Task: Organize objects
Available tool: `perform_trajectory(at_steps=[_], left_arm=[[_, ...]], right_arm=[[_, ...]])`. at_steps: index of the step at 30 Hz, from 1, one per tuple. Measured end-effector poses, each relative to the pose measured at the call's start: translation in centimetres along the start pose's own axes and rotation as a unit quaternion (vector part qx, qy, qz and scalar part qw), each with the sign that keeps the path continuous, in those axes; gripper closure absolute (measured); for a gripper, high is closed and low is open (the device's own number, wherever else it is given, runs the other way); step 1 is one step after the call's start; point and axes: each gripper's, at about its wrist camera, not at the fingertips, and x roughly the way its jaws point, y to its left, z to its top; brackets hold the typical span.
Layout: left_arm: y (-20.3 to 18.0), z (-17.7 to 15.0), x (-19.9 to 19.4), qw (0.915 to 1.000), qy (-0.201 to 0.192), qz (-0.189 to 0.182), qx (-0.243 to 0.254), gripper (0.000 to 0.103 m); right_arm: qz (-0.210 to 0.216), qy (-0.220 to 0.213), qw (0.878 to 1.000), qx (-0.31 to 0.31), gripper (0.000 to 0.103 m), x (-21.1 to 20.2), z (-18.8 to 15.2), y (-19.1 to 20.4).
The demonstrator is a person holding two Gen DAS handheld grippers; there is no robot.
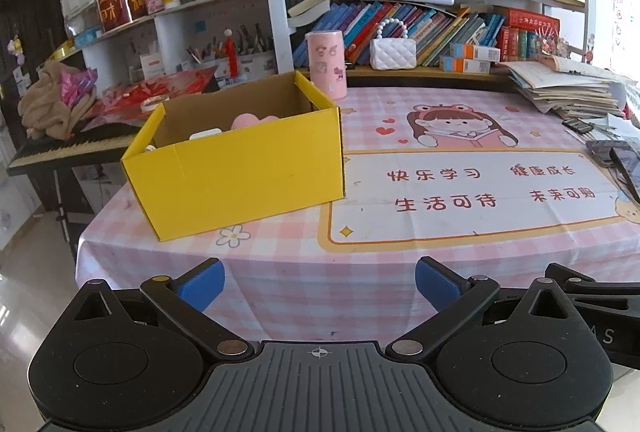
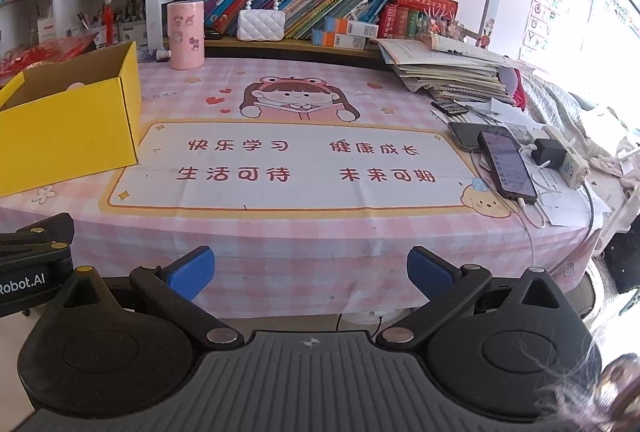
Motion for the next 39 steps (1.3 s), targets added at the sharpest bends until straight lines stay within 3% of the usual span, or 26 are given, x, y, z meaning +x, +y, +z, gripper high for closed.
perform_trajectory(at_steps=[39], left_arm=[[-0.15,-0.03,0.17,0.9999,0.009,0.008,-0.012,0.000]], right_arm=[[-0.007,0.004,1.000,0.007,0.000,0.44,0.16,-0.23]])
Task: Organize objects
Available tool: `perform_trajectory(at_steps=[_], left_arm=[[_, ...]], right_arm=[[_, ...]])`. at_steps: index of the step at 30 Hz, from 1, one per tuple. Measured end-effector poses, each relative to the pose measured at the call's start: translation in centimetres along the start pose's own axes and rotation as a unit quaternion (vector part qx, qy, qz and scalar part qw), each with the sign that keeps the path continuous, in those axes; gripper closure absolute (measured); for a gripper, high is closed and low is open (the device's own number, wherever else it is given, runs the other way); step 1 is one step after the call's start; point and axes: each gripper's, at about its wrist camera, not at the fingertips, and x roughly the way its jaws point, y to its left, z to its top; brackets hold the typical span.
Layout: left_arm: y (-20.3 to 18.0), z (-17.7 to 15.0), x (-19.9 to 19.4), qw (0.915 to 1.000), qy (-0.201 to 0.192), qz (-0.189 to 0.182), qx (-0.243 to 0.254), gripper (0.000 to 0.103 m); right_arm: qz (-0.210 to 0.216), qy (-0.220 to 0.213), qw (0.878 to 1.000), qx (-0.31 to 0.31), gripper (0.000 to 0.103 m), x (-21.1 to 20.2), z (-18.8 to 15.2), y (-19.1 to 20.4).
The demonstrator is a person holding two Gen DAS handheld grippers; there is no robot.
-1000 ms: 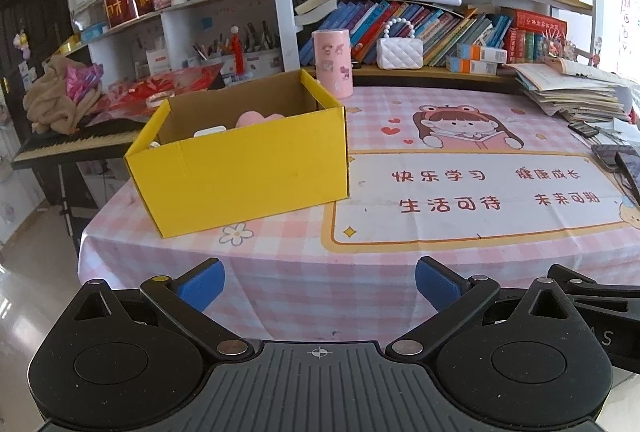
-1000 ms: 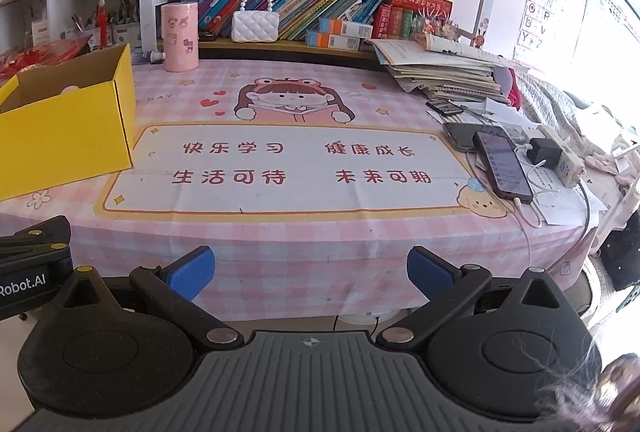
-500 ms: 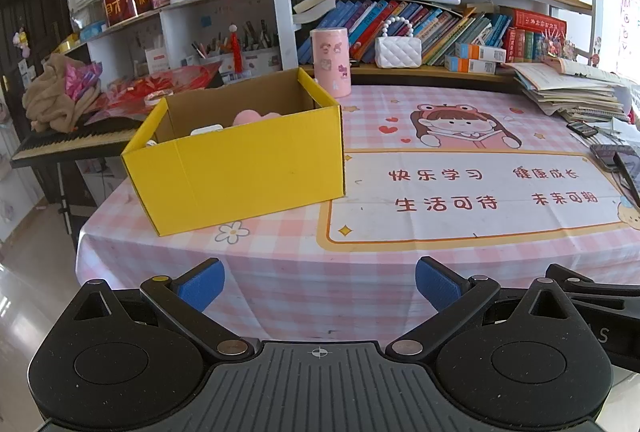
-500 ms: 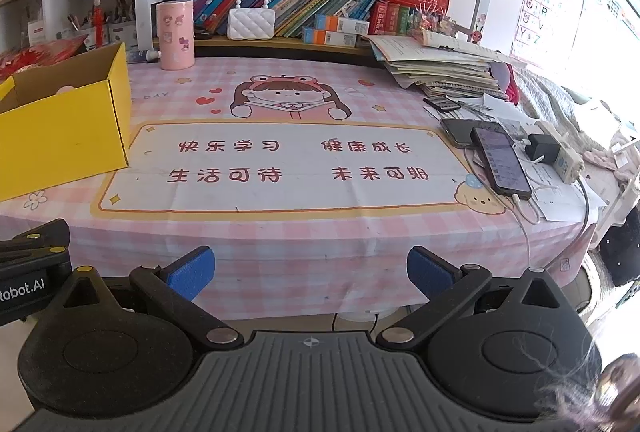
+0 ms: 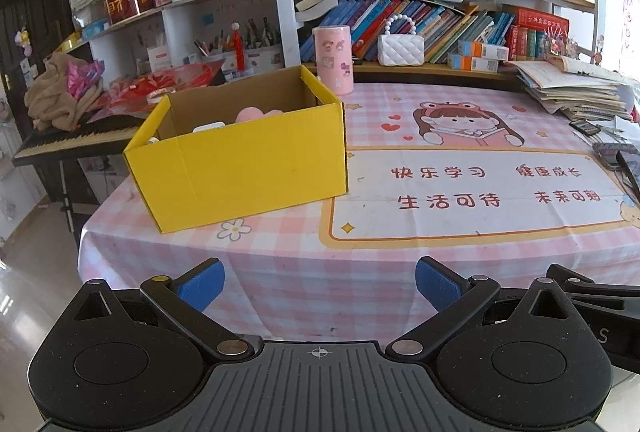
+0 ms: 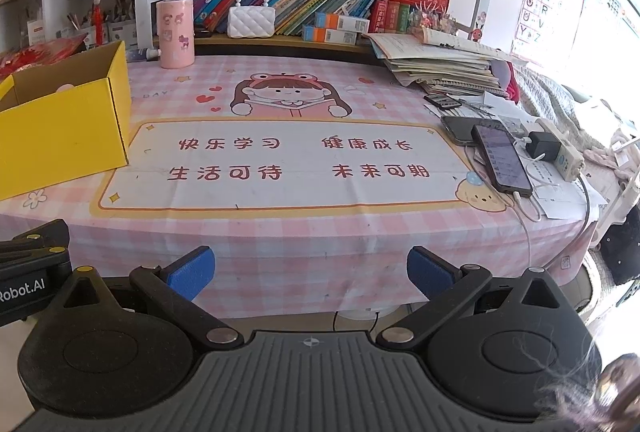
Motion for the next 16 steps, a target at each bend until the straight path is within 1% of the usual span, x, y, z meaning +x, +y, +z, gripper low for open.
perform_trajectory(at_steps=[16], left_arm=[[-0.05,-0.04,0.07,1.0000,-0.003,-0.002,0.000,0.000]], right_arm=[[0.000,0.002,1.000,0.001,0.000,0.27,-0.26,0.02]])
